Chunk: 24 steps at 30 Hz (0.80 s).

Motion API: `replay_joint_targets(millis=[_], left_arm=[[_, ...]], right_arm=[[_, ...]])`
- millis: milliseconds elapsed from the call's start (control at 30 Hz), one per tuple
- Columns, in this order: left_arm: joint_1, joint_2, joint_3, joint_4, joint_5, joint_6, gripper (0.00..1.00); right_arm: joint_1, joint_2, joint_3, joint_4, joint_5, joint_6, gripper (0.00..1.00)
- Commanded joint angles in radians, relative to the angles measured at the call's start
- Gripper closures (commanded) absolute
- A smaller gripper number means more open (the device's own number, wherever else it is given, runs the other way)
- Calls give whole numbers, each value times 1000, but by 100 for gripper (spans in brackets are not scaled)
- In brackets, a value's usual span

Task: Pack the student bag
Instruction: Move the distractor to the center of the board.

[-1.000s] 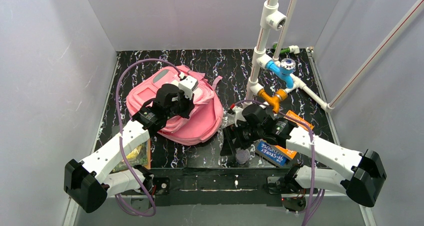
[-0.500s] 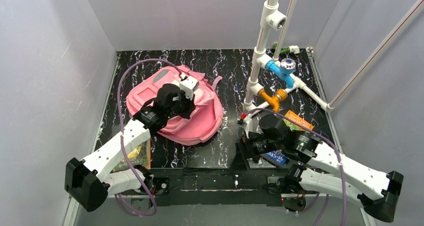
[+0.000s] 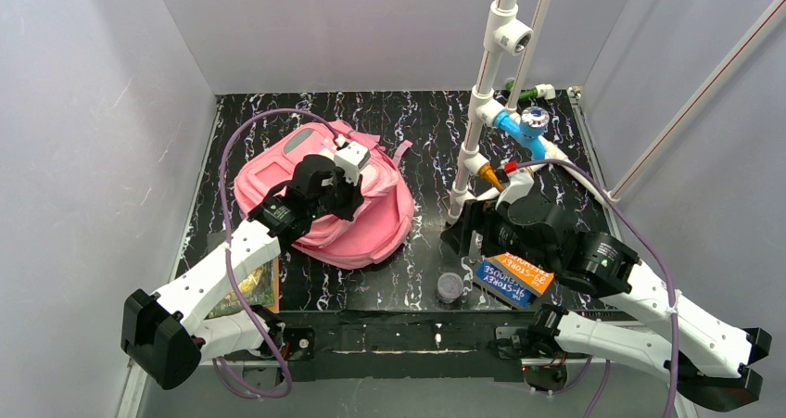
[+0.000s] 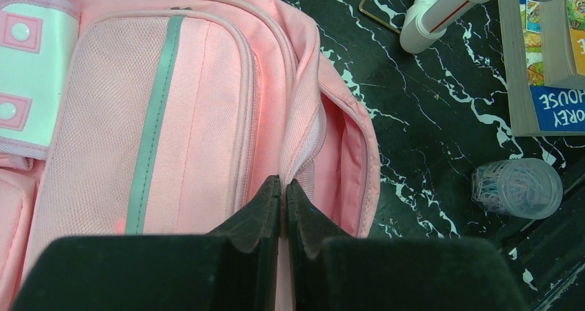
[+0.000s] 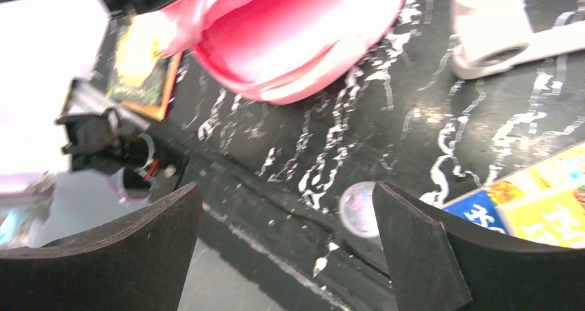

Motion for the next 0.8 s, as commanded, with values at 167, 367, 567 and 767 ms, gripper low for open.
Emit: replay_joint_targets(millis=[167,367,567,767], left_arm=[[11,-16,6,11,-3,3,100],[11,-22,-2,11,-4,1,100],[11,-21,0,10,0,1,100],[11,-20,1,10,1,3,100]], right_arm=[[-2,-80,-68,23,394,66,0],[-2,-80,-114,179,511,-69,0],[-2,-39,-137,261,586,-105,0],[-13,38,-135,337,600,-120,0]])
